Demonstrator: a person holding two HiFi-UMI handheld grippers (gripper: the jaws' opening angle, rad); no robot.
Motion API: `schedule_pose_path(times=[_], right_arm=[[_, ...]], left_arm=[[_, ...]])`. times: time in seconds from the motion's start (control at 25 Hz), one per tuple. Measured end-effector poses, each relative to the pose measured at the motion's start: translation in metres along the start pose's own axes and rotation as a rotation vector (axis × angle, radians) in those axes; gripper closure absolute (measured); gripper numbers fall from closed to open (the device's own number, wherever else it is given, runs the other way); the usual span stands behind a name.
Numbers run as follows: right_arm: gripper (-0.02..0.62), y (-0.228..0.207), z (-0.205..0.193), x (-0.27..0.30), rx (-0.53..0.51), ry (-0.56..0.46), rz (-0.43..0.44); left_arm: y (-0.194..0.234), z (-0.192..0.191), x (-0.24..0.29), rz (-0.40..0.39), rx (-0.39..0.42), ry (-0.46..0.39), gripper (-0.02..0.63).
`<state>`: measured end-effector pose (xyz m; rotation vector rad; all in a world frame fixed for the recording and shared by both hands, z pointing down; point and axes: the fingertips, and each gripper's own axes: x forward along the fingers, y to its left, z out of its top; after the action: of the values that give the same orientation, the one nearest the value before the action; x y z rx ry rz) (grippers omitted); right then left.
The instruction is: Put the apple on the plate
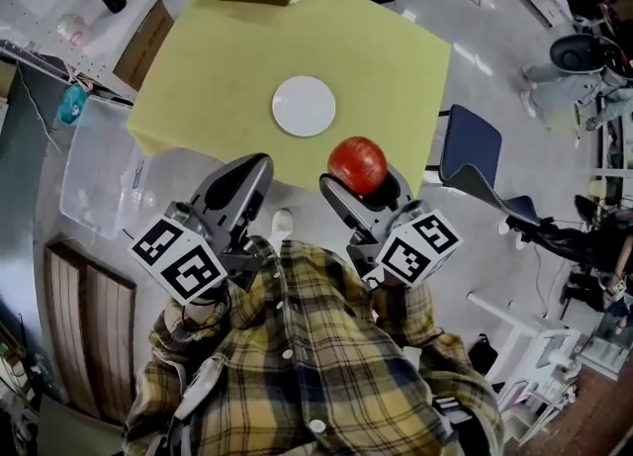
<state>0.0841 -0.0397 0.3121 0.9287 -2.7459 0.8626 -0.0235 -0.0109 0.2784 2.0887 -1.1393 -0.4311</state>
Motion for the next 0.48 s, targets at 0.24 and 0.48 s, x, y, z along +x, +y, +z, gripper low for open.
schedule_pose_path(times=[0.24, 0.48], right_arm=[[0.238, -0.008, 0.012, 0.045, 0.039, -0.031, -0.089], [0.237, -0.013, 0.041, 0.082, 0.041, -0.09, -0.192]], left_arm=[[0.041, 0.039, 0.022, -0.063, -0.004, 0.065, 0.598], [0.071, 0.081, 0.053, -0.155, 0.002, 0.14, 0.598]])
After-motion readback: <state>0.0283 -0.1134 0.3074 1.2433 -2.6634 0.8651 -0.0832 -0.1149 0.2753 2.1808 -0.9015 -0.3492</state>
